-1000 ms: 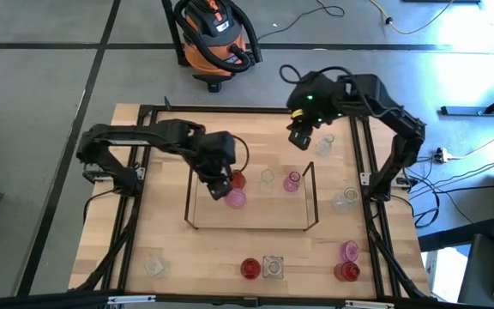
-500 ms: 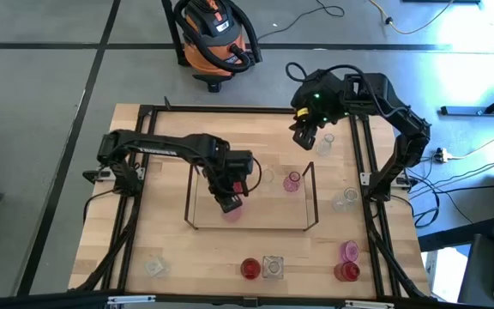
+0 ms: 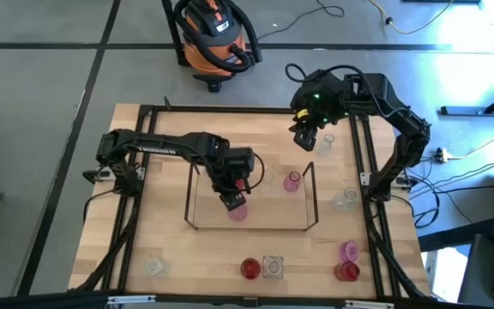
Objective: Sort vases onto shelf
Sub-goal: Put the left purple flower vase on the shelf aligned with the other purple flower vase
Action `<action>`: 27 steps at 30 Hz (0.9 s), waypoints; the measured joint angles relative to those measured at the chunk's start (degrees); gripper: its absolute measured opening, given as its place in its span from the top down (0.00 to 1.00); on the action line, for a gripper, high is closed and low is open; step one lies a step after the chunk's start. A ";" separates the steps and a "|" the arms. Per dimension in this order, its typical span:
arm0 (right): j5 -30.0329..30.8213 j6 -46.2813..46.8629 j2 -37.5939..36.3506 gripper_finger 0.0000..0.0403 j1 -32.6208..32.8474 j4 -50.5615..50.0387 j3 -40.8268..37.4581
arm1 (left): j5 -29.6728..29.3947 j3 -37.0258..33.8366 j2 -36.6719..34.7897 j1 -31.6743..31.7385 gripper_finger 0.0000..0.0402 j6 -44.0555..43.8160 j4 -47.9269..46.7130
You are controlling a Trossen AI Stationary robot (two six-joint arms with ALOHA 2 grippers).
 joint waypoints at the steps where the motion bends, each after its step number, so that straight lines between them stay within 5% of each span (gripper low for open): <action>1: -0.10 0.00 0.00 0.65 0.00 0.00 0.00 | 0.01 0.00 0.00 0.02 0.79 -0.04 0.02; 8: -4.21 -0.39 0.02 0.65 0.00 0.01 0.00 | -1.96 3.88 0.00 0.04 0.79 -0.54 -4.41; 14: -11.85 -0.11 0.02 0.65 0.42 3.19 0.00 | -9.24 12.77 -1.95 -0.23 0.79 2.40 -10.02; 21: -20.48 -1.71 0.73 0.65 7.53 13.89 0.00 | -26.35 10.99 -16.13 -1.04 0.79 1.94 -11.45; 27: -28.20 -6.15 5.15 0.66 14.94 22.34 0.00 | -32.35 3.26 -29.41 -2.43 0.79 -3.48 -5.86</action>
